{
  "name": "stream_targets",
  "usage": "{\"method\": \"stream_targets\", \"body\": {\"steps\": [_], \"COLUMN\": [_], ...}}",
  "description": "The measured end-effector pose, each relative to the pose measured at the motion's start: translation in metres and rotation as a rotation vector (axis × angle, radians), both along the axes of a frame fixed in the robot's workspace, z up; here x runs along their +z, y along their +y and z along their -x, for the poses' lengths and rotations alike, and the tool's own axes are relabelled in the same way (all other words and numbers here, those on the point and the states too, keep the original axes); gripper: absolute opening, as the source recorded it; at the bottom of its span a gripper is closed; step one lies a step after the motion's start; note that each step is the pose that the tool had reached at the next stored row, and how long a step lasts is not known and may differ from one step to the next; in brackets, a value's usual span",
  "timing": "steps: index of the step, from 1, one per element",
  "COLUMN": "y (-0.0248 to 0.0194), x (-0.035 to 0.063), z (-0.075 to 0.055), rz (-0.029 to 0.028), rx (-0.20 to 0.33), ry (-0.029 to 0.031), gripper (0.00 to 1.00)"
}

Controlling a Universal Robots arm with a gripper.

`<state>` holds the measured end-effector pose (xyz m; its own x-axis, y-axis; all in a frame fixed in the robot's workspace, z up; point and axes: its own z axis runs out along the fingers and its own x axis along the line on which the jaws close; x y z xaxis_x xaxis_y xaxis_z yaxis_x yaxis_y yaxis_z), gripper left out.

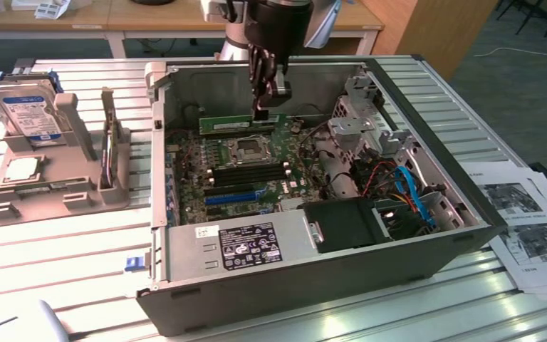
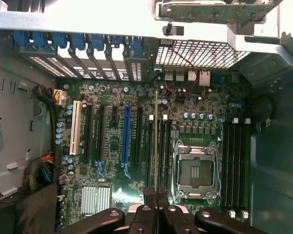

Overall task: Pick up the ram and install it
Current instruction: 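Pick up the ram and move it above insertion slot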

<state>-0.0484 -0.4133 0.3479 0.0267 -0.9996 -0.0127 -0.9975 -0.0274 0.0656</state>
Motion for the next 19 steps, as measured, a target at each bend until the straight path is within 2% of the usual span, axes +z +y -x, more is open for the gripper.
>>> {"method": "stream_targets", "body": {"steps": [1, 3, 19], "y": [0.0000, 0.0000, 0.0000], "x": [-0.0014, -0.0137, -0.0427], "z": [-0.008, -0.008, -0.008], "rz": [0.0002, 0.0001, 0.0002], "rx": [-0.004, -0.004, -0.007], "ry": [0.0001, 0.0001, 0.0001], "gripper": [0.12, 0.12, 0.12]}}
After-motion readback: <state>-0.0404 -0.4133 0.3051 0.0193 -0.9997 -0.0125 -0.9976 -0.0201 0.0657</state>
